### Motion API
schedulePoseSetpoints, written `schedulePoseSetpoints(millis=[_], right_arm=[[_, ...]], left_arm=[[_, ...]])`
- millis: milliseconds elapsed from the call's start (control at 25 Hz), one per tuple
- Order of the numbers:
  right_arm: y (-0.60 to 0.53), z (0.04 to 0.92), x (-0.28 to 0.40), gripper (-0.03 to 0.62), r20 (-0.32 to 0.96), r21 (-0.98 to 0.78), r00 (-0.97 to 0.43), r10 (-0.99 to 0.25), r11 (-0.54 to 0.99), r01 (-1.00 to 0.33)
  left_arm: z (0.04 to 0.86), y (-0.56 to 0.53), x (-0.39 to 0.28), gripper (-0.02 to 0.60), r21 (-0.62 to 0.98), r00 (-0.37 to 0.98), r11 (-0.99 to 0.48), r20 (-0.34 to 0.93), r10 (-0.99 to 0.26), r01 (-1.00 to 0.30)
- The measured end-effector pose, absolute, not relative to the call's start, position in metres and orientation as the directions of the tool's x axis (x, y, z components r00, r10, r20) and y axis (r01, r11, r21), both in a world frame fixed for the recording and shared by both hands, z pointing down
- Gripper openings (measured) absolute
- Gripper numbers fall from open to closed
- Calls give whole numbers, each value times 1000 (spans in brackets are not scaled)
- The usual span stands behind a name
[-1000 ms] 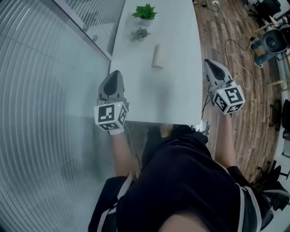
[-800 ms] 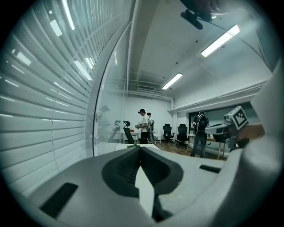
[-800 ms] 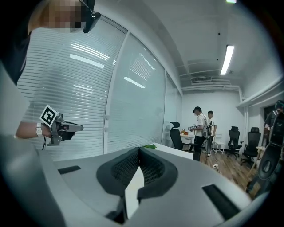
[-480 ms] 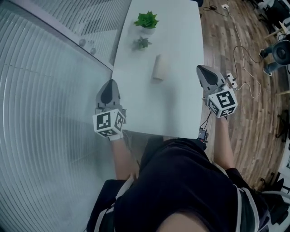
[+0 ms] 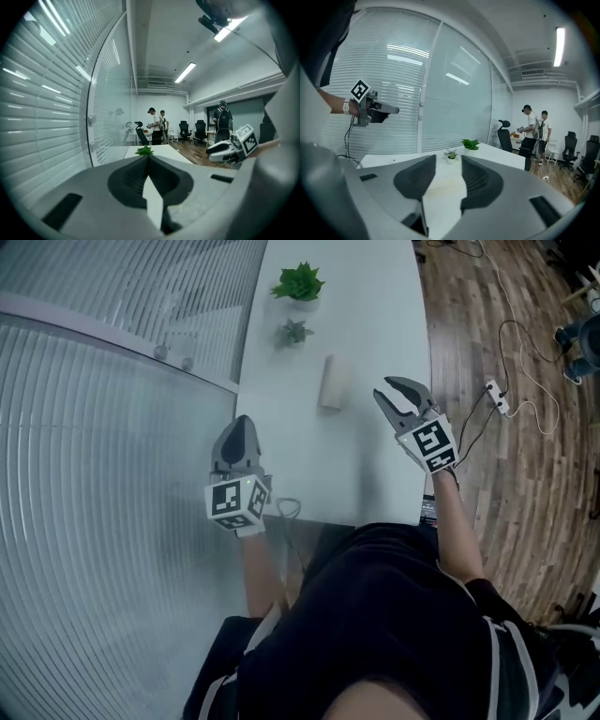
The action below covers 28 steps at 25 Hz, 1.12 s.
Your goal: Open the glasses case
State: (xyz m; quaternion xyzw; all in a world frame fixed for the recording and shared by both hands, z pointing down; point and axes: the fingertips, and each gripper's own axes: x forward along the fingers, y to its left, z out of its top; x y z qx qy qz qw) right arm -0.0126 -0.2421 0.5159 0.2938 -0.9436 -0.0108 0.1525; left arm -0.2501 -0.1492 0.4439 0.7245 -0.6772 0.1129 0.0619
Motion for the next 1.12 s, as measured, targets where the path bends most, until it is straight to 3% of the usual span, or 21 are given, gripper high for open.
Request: schedulePoseSetpoints(millis=[40, 80, 280, 440, 880, 1120], right_arm=[[-242, 520, -18, 198, 284, 108, -786, -549, 833, -542], [-242, 526, -24, 202, 287, 110, -789, -543, 837, -536], [-237, 578, -64, 201, 364, 239, -774, -519, 855, -461], [-237, 645, -91, 201, 515, 558, -684, -517, 808, -191], [-228, 710, -129, 189, 615, 634, -687, -387, 760, 140], [-227, 716, -134, 142, 628, 650, -681, -377, 735, 192]], left_arm=[[445, -149, -251, -2, -64, 60, -78, 253, -966, -995], [446, -149, -251, -2, -66, 62, -82, 260, -964, -994], [455, -133, -265, -2, -81, 62, -92, 310, -949, -993], [477, -105, -270, -2, -87, 52, -93, 393, -918, -992], [509, -63, -301, -2, -77, -30, -10, 506, -862, -997], [512, -67, -304, -2, -69, -19, -17, 498, -867, -998]])
